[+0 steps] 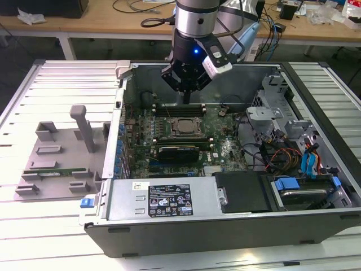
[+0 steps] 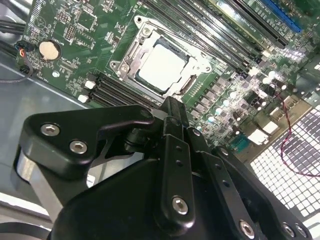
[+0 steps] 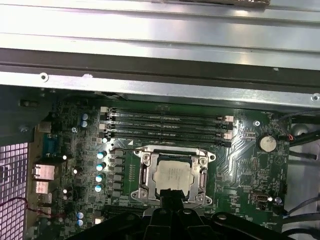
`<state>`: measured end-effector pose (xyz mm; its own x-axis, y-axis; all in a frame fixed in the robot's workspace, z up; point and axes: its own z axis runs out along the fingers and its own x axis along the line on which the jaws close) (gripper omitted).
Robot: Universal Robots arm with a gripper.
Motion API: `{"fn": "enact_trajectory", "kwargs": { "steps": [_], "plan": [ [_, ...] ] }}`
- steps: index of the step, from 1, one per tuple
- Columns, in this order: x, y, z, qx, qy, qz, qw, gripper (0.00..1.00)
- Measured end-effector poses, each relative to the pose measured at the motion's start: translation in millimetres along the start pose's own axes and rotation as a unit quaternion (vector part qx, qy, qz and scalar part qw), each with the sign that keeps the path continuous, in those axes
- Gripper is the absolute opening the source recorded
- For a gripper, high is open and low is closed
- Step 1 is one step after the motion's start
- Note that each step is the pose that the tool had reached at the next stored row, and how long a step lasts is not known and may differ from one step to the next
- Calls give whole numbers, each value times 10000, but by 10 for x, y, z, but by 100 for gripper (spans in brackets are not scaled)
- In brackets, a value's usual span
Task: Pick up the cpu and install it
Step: 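Install the first cpu locking lever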
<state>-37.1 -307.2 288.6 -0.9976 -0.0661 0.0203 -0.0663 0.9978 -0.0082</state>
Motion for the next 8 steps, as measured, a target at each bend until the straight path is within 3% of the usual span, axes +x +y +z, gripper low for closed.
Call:
{"fn": "enact_trajectory", "kwargs": {
  "steps": [5, 8],
  "plan": [
    [9, 1, 2, -1, -1, 5, 10000, 11],
    [79, 10, 9, -2, -1, 15, 10000, 11]
  ]
}}
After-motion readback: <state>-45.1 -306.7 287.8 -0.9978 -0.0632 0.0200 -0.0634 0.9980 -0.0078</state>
